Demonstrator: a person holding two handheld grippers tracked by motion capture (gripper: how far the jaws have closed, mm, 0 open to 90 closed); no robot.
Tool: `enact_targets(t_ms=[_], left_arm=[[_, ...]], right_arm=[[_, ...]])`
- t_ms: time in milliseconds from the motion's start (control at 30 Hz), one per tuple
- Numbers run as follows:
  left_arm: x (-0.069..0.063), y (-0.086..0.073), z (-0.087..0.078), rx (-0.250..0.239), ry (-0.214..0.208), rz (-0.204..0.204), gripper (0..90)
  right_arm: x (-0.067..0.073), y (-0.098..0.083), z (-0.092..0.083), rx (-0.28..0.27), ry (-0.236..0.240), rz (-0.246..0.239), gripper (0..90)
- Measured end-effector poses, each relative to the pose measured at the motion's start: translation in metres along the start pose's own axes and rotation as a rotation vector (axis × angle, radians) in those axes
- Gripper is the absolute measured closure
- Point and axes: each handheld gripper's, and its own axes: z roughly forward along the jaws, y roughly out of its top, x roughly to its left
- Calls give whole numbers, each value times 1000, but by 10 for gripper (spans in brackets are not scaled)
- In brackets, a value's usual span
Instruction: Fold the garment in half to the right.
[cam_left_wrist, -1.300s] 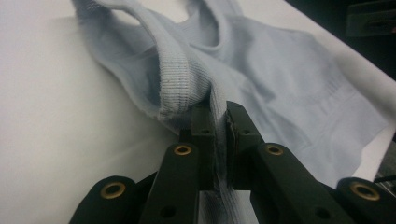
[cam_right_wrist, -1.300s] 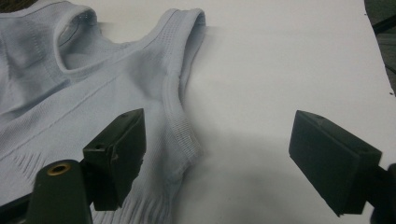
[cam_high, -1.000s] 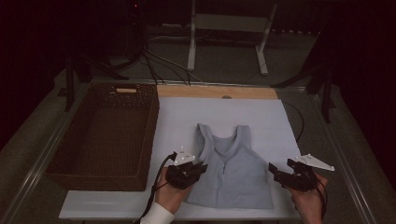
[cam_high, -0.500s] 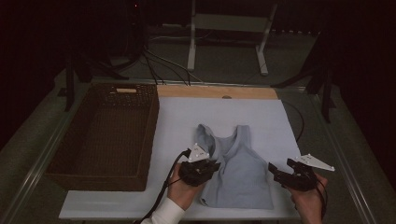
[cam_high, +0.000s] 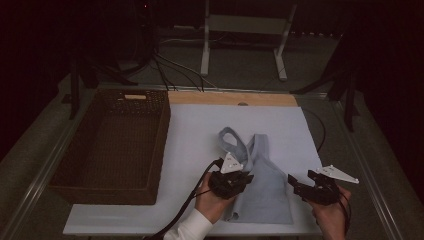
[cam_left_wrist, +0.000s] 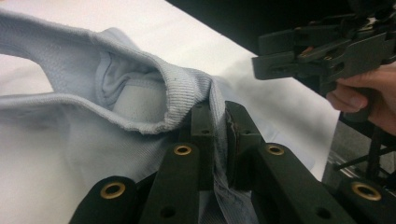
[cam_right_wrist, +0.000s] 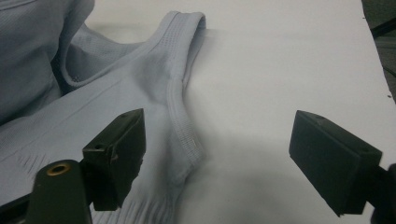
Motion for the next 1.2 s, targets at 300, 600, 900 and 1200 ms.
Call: enact_targets(t_ms=[300,600,900,1200], left_arm=[[-12,-2,22,35,-77,6,836],[-13,-2,28,50,-124,33,746],[-5,2,14,-17,-108,36,455],[6,0,5,-43,-20,17,160]], right_arm=[[0,0,0,0,0,-1,191],[1,0,-1,-5,3,-3,191],[6,1,-2,-15,23,-21,190],[14,1,-2,-29,68,-36,181]])
